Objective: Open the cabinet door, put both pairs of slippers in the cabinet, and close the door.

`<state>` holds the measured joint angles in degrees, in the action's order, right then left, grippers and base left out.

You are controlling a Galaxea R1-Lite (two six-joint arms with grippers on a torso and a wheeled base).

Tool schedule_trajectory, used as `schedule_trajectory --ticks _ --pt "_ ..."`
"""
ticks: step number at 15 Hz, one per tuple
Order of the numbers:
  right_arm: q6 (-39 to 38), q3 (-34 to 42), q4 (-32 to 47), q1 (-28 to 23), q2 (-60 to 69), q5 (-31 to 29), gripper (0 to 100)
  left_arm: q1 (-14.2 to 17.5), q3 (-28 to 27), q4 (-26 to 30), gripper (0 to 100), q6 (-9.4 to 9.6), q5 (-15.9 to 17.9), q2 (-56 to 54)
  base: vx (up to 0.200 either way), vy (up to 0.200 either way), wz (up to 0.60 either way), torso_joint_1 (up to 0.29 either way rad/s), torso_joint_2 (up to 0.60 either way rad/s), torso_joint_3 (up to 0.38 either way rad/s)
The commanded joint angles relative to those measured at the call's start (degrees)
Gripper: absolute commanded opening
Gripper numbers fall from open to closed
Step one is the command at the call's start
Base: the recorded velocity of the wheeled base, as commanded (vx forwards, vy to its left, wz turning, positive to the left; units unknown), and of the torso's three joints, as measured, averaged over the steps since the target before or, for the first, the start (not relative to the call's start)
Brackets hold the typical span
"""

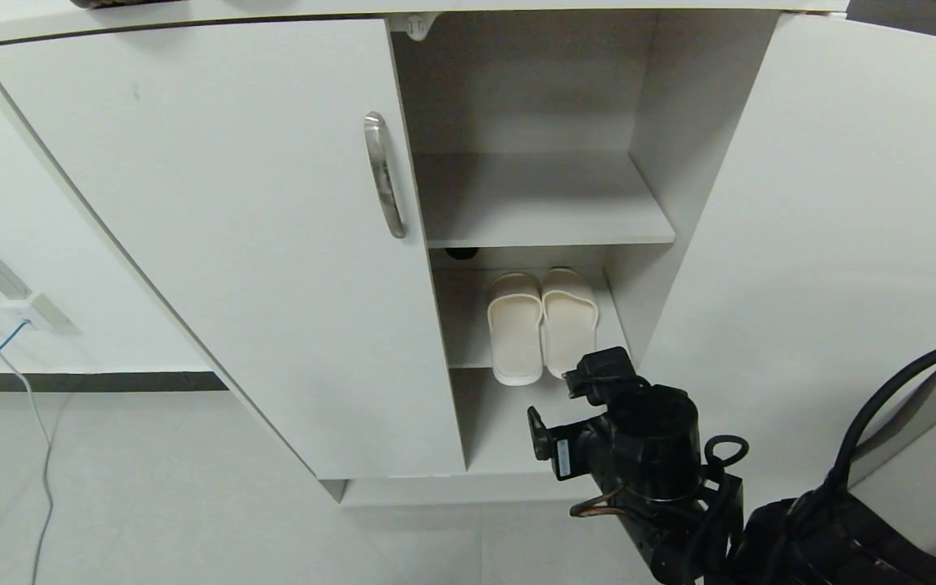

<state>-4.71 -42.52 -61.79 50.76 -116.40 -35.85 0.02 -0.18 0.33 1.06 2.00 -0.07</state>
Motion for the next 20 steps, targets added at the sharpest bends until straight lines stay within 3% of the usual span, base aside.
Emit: schedule_trajectory --ticks 1,12,20 --pt "0.05 0.33 -0.08 0.13 -0.24 -0.01 100 0.06 0.01 0.02 0 -0.01 0.02 0.07 0.000 0.000 0.00 0.000 0.00 0.000" --pt "0.40 1.48 -1.93 0.13 -0.76 -0.36 100 0.06 0.01 0.02 0 0.35 0.11 0.07 0.000 0.000 0.00 0.000 0.00 0.000" --pt "0.40 1.56 -1.93 0.04 -1.38 -0.71 100 0.06 0.01 0.02 0 0.52 0.20 0.07 0.000 0.000 0.00 0.002 0.00 0.173"
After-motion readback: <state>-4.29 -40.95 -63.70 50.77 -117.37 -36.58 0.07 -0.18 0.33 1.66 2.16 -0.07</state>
